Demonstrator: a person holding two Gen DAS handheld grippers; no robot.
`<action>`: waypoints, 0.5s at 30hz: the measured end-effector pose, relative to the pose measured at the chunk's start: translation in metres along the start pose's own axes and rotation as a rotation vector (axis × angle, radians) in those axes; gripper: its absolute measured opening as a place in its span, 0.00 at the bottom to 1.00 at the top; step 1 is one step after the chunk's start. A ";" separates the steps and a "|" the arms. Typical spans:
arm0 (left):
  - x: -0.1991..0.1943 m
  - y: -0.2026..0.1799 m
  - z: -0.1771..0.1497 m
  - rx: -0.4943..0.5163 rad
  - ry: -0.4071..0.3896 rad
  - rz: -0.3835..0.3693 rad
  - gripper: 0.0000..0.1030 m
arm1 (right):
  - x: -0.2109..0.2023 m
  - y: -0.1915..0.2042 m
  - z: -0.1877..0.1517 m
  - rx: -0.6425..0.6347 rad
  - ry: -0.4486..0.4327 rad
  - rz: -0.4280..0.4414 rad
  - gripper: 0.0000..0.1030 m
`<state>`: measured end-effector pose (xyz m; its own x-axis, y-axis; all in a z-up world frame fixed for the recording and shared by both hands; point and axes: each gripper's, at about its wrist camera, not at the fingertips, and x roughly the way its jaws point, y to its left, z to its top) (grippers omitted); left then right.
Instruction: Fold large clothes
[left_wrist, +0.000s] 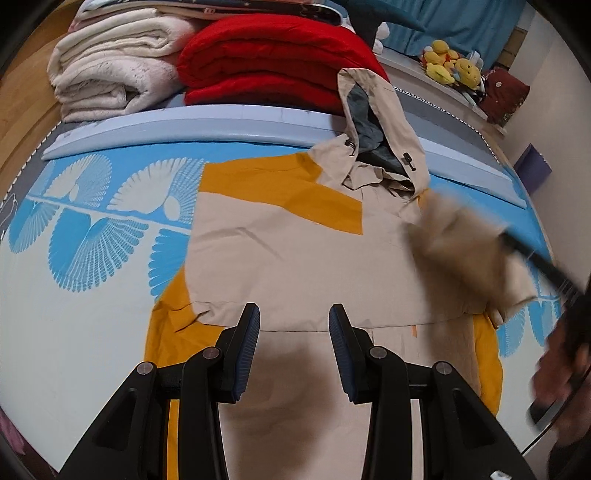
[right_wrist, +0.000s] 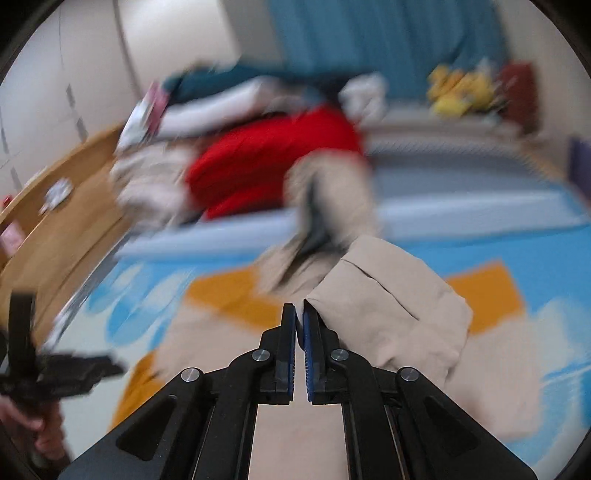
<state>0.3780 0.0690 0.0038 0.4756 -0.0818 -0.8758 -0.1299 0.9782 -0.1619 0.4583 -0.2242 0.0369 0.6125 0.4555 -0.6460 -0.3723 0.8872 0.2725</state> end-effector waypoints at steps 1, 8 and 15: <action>0.000 0.002 0.000 -0.003 0.003 -0.003 0.35 | 0.010 0.012 -0.006 -0.010 0.037 0.004 0.06; -0.001 0.013 0.006 -0.036 0.012 -0.034 0.35 | -0.027 0.032 -0.029 0.053 0.022 -0.094 0.19; 0.026 -0.002 0.000 -0.034 0.074 -0.088 0.29 | -0.050 -0.005 -0.063 0.316 0.006 -0.141 0.38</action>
<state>0.3900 0.0653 -0.0186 0.4211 -0.1825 -0.8884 -0.1204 0.9596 -0.2542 0.3861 -0.2563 0.0229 0.6381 0.3274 -0.6969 -0.0498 0.9207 0.3870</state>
